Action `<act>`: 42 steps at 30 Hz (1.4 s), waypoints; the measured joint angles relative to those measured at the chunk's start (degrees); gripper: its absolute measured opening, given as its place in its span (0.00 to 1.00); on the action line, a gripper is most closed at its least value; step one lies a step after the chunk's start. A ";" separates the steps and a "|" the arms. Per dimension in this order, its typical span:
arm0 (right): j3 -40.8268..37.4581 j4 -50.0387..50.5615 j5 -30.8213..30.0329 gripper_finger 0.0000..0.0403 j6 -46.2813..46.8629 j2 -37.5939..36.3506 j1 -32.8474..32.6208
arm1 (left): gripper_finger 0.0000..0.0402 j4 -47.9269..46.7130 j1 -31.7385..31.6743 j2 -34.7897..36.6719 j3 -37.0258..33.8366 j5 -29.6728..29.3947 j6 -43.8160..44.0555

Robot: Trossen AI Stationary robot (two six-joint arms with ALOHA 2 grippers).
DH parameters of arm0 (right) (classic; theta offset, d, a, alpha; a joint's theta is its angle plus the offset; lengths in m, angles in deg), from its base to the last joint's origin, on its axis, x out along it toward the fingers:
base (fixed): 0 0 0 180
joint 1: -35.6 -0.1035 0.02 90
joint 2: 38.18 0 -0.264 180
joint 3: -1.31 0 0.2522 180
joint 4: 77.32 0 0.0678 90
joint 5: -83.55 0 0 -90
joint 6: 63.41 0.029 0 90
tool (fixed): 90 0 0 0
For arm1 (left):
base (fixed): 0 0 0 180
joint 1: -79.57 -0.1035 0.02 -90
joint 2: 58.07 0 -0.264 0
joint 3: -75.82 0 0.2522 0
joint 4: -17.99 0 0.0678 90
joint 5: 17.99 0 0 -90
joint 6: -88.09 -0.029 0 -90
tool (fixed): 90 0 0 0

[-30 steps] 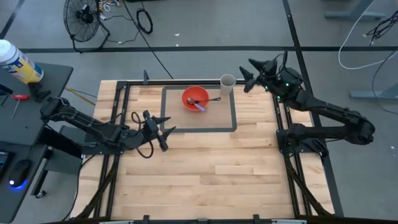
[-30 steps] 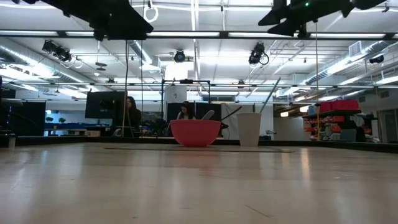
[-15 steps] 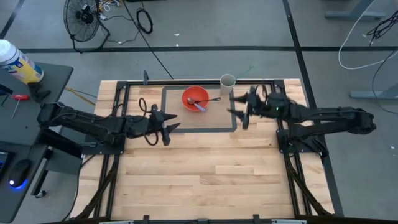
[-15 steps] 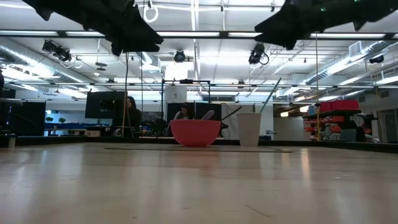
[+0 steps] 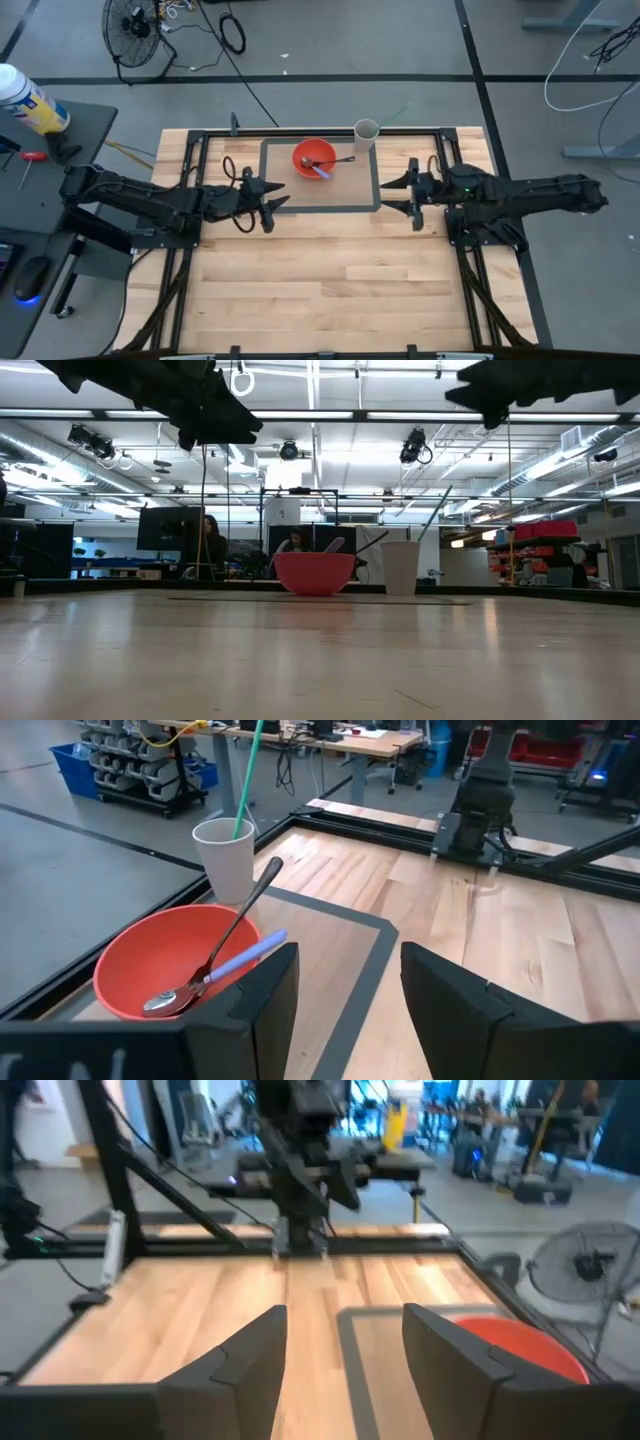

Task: Pick & Place Utensil
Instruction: Return to Home Position

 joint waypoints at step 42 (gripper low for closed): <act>-23.65 -5.71 -2.17 0.47 7.79 -19.20 -4.29 | 0.45 -9.44 -0.31 7.87 0.04 -0.65 -1.91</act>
